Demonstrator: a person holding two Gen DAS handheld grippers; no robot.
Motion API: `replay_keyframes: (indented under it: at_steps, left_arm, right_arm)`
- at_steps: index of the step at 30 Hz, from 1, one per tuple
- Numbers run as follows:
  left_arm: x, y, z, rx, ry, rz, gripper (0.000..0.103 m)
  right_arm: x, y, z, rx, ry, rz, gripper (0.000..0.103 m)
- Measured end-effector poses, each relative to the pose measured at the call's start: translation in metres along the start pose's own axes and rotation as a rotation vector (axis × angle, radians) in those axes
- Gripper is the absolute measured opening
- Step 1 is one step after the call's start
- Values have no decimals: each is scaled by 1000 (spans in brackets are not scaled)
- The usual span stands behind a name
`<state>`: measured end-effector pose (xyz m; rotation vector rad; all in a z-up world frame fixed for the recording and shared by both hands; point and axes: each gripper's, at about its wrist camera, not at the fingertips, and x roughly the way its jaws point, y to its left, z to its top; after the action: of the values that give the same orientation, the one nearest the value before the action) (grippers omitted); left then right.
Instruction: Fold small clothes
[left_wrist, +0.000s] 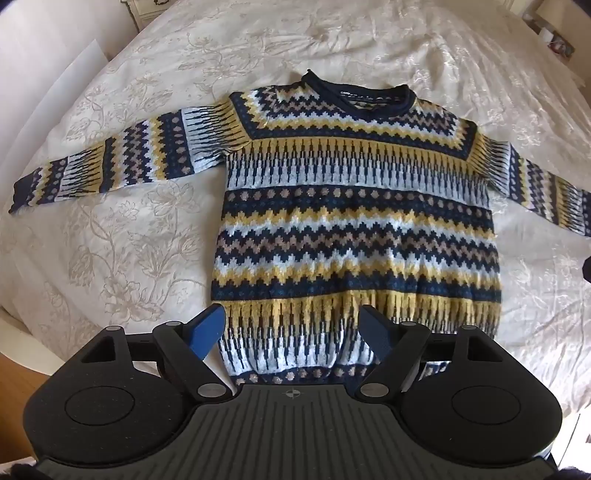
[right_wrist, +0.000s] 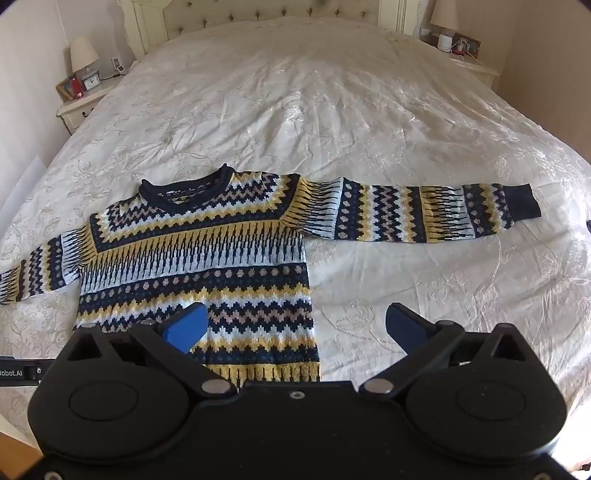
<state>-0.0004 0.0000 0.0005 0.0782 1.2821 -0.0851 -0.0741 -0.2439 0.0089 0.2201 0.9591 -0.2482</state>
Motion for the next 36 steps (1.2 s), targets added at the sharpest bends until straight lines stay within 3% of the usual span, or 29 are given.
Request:
replay_keyframes:
  at_steps: [36]
  left_arm:
    - [-3, 3, 6, 47, -25, -13, 78]
  right_arm:
    - [-2, 19, 4, -5, 12, -14, 102]
